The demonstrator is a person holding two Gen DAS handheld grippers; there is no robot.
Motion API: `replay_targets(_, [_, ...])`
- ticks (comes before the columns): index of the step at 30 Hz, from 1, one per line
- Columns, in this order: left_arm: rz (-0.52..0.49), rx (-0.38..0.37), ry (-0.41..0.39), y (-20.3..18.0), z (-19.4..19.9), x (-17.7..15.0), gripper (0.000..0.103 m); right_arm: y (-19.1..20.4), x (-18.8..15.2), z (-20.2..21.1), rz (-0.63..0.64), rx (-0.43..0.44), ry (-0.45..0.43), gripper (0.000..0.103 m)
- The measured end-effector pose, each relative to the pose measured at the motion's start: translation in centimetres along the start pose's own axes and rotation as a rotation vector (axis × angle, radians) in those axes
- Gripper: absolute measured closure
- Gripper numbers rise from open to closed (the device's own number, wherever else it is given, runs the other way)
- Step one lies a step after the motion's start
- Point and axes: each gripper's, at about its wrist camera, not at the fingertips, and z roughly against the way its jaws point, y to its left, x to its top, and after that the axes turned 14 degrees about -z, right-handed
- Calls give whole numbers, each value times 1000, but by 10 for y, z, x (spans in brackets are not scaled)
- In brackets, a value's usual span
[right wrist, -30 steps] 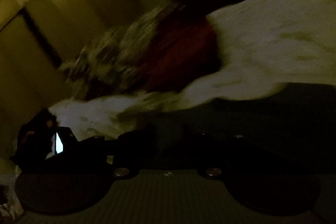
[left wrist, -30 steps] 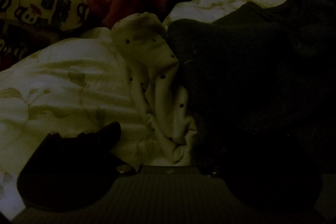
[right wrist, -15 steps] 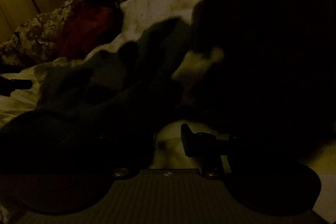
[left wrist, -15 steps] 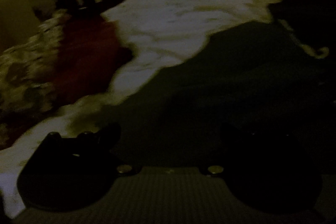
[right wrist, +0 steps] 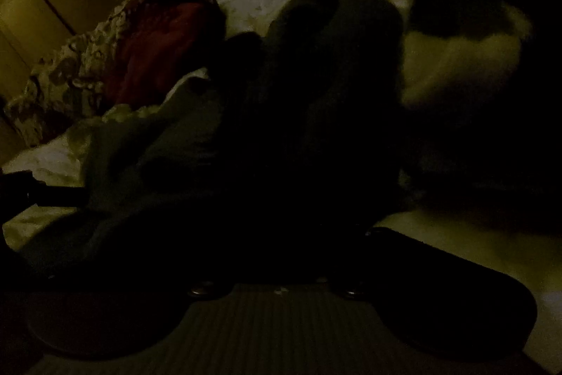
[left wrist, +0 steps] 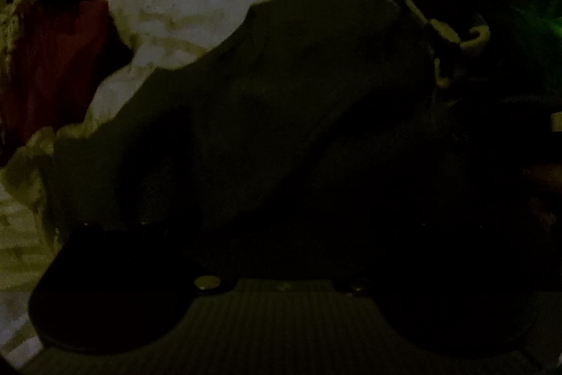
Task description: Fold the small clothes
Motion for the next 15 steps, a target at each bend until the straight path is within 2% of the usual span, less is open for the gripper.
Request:
replay_targets(2, [20, -10, -3, 6, 0, -6, 0, 2, 5, 17, 46, -29, -56, 87])
replay_targets(4, [28, -15, 8, 11, -5, -7, 0, 7, 19, 45, 77, -63, -163, 88])
replay_targets(7, [14, 8, 26, 10, -12, -9, 0, 16, 47, 81, 81, -51, -215, 90])
replay_targets(11, [-18, 50, 31, 6, -12, -13, 0, 57, 77, 117, 210, -97, -268, 91])
replay_targets(15, [8, 29, 17, 13, -9, -17, 0, 83, 99, 160, 278, -97, -359, 91])
